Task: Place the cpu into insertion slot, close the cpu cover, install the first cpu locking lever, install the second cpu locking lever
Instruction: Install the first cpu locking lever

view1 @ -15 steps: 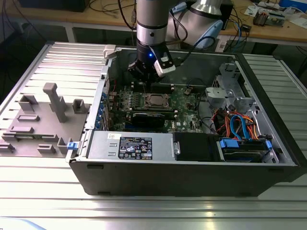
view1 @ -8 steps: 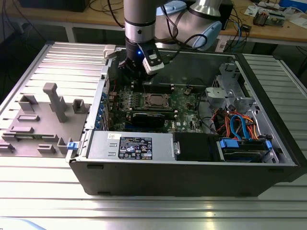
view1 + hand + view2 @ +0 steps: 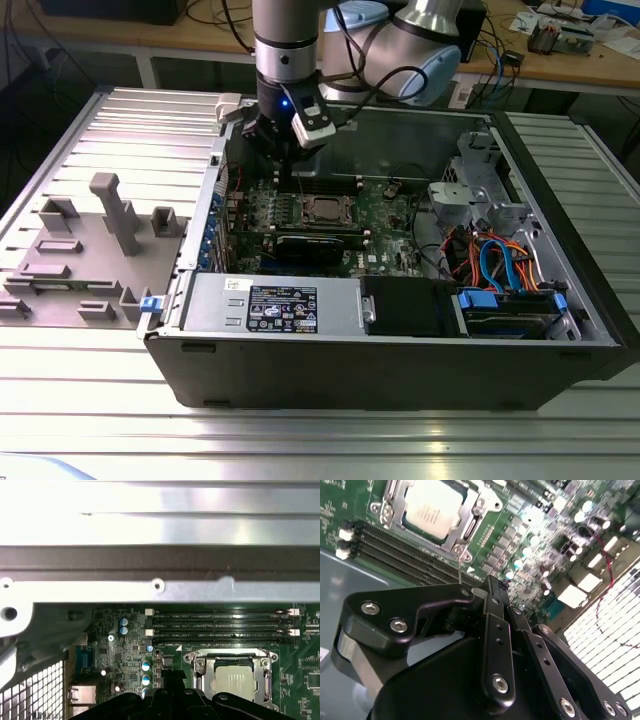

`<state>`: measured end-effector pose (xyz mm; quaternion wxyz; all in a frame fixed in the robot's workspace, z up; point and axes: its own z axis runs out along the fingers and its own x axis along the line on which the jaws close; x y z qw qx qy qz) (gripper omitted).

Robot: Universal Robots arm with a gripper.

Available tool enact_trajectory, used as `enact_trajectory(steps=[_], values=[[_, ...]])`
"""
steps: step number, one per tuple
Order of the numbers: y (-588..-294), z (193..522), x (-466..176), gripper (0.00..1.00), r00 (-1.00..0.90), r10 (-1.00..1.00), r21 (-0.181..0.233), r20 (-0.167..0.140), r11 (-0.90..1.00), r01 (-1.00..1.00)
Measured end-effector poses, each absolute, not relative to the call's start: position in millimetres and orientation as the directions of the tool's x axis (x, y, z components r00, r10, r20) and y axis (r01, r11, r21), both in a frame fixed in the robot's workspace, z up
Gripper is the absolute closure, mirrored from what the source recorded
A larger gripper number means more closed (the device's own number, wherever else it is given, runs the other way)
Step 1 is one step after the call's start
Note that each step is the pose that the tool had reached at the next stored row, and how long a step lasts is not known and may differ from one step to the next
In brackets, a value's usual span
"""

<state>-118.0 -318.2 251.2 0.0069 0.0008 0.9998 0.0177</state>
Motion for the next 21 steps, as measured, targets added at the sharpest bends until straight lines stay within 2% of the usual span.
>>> enact_trajectory(steps=[21], values=[[-309, 258, -94, 0.89, -1.0, 0.002, 0.024, -0.016, 1.0, 0.002]])
